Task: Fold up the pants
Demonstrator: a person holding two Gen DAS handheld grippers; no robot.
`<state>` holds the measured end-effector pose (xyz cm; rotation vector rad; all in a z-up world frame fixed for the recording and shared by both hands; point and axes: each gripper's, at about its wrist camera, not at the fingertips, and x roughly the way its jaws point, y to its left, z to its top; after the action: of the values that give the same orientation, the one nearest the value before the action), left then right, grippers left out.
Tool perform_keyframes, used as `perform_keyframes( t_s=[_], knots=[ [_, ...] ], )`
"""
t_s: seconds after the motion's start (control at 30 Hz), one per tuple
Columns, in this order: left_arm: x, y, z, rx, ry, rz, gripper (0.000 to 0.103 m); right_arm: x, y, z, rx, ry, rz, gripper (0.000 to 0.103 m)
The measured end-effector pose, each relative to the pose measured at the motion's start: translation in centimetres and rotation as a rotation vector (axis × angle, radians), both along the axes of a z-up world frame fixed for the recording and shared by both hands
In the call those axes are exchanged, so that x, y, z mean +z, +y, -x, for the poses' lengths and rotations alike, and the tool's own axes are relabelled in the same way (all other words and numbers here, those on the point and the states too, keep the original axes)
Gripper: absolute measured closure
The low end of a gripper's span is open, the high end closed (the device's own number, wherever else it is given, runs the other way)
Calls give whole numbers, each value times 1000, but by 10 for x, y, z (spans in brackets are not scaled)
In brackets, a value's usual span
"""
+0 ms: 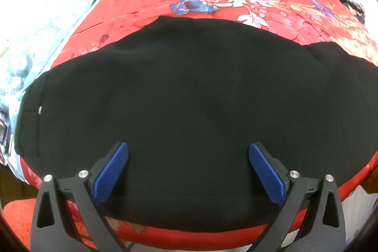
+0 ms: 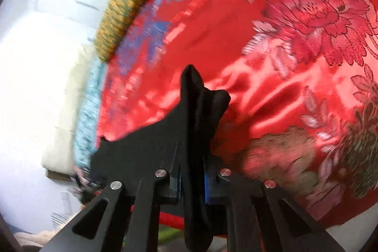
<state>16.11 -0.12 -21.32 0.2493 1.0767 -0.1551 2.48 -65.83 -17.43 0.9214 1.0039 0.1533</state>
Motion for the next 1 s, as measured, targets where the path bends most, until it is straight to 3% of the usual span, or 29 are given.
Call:
perform_keyframes(
  t_s=[0.13,0.33,0.53,0.77,0.93,1.0],
  knots=[
    [4,14,-6,54,9,39,2,28,27,8,-37,-136,-117,90],
    [14,54,-20,207,7,146,2,58,119,-8,-42,-328,-363,90],
    [24,91,-23,308,-11,219,2,52,249,-64,25,-343,-567,90],
    [28,119,-24,353,-24,269,2,20,403,-127,188,-216,-520,90],
    [25,136,-25,381,-15,289,2,-4,483,-153,268,-133,-351,90],
    [22,140,-27,386,-5,295,2,-18,507,-161,271,-88,-283,82]
  ],
)
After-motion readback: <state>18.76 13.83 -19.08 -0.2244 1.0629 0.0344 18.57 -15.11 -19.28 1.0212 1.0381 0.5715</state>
